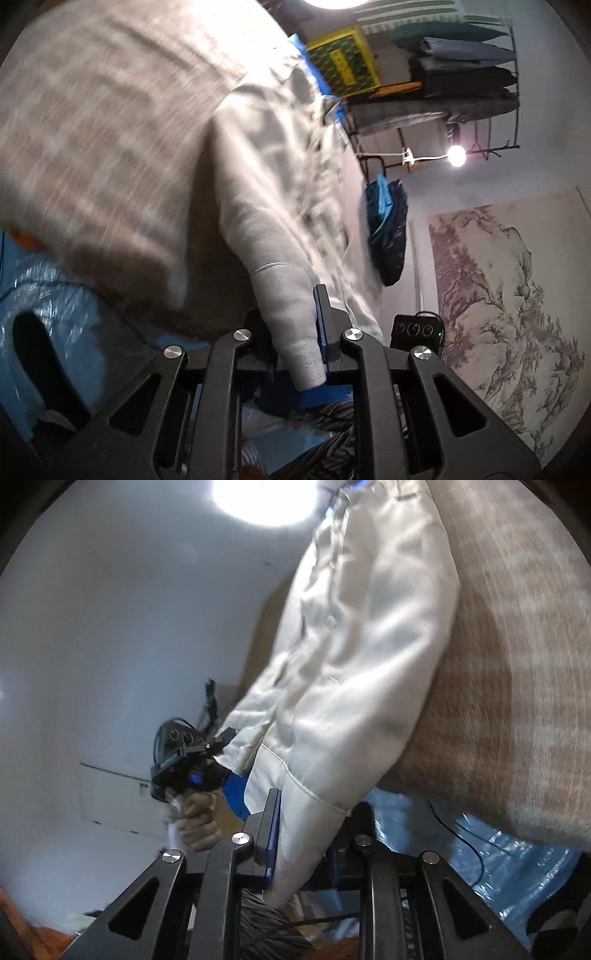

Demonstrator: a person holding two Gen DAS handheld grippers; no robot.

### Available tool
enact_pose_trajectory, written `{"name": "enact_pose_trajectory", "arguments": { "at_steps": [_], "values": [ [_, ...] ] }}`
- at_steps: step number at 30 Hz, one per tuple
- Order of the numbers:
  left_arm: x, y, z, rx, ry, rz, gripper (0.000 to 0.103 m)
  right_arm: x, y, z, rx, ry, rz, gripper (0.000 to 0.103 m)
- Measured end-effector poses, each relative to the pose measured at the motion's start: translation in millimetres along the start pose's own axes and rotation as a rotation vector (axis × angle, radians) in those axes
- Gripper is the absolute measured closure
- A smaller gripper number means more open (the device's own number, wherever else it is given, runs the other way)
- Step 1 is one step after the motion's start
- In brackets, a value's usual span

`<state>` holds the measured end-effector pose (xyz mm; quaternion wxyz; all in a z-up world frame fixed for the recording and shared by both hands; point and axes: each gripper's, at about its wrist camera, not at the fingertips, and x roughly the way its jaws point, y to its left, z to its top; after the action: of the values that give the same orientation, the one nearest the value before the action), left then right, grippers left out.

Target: Fold large clothes

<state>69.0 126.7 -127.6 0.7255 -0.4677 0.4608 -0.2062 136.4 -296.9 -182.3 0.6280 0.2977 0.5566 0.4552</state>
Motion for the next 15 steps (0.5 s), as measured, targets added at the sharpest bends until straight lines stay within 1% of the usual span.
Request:
{"name": "enact_pose_trajectory", "arguments": {
  "at_steps": [3, 7, 10, 11, 12, 15],
  "values": [
    [3.2, -18.5, 21.3, -0.001, -0.035, -0.016, 0.089, -11.8, 6.4, 19.7, 0.009, -0.054, 0.017, 0.083],
    [16.7, -51.0, 53.7, 0.054, -0.083, 0.02, 0.09, -28.1, 17.0, 55.5, -0.011, -0.113, -0.002, 0.083],
    [34.5, -63.2, 75.9, 0.055, -0.103, 0.04, 0.09, -31.3, 22.6, 84.0, -0.011, -0.157, -0.034, 0.083],
    [42.7, -65.8, 84.2, 0.053, -0.108, 0.048, 0.09, -29.1, 22.8, 88.9, -0.009, -0.167, -0.046, 0.083],
    [52.0, -68.2, 93.1, 0.057, -0.111, 0.063, 0.09, -28.7, 21.1, 96.3, -0.007, -0.177, -0.066, 0.083],
    [74.3, -67.9, 106.0, 0.052, -0.116, 0.094, 0.09, -27.6, 9.3, 123.1, 0.025, -0.207, -0.12, 0.083]
  ]
}}
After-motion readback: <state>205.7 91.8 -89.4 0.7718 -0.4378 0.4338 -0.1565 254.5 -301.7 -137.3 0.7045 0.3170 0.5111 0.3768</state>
